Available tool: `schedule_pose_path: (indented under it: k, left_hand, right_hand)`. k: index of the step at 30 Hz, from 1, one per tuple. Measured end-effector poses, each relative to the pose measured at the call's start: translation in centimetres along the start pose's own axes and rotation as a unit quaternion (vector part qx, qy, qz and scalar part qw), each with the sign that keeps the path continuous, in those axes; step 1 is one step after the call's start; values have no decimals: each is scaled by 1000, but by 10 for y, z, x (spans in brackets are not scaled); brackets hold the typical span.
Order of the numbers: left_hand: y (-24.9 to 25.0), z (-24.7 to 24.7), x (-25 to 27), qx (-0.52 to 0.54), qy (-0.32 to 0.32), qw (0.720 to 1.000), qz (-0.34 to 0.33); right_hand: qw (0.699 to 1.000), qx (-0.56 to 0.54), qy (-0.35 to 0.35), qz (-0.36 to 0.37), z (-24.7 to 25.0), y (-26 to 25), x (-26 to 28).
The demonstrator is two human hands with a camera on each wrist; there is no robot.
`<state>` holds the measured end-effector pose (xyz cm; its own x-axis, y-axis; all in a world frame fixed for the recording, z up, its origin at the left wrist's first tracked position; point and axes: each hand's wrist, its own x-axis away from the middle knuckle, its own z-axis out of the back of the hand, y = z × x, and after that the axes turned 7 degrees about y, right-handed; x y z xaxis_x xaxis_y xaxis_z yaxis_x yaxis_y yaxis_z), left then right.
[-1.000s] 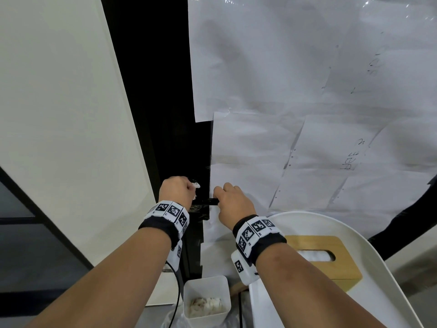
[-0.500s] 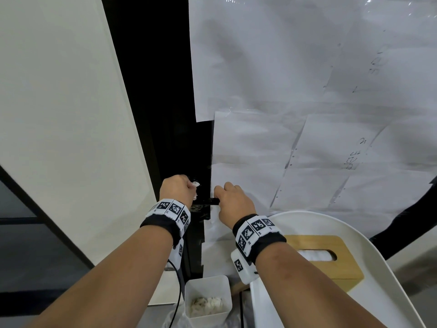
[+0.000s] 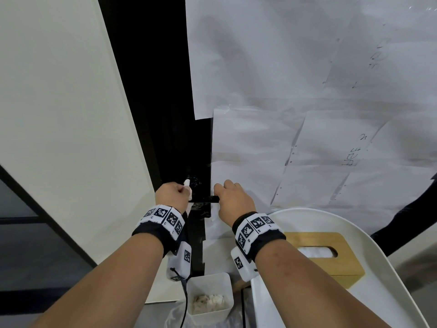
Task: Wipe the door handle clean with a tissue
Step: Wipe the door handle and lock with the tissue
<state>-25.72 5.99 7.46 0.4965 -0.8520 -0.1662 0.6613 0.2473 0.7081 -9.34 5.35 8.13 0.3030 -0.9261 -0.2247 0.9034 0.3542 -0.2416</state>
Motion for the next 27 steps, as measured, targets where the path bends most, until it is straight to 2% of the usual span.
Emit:
schedule_pose_path:
  k: [3, 5, 7, 9, 11, 13, 18, 22, 25, 27]
  left_hand:
    - [-6, -9, -3, 19, -22, 998, 49]
    - [-8, -17, -4, 121, -57, 983, 125]
    - [-7, -24, -1, 276, -92, 927, 237]
    - [-2, -27, 1, 383, -102, 862, 316]
    - [0, -26, 0, 449, -116, 812, 354]
    - [1, -23, -1, 473, -133, 791, 363]
    - [1, -21, -1, 426, -140, 830, 330]
    - [-9, -18, -2, 339, -111, 890, 283]
    - [-13, -8, 2, 191, -47, 967, 162]
    - [-9, -2, 6, 148, -11, 985, 83]
  right_hand:
    - [1000, 0, 2, 3, 0, 1, 0]
    - [1000, 1, 4, 5, 1, 1, 0]
    - [1000, 5, 4, 6, 1, 1, 0]
    - [1000, 4, 5, 8, 1, 0, 0]
    - [1000, 3, 4, 8, 2, 0, 1]
    - [1000, 4, 2, 8, 3, 0, 1]
    - [1000, -3, 0, 8, 3, 0, 2]
    - [1000, -2, -1, 10, 3, 2, 2]
    - [1000, -2, 0, 9, 3, 1, 1]
    - [1000, -2, 0, 7, 2, 1, 0]
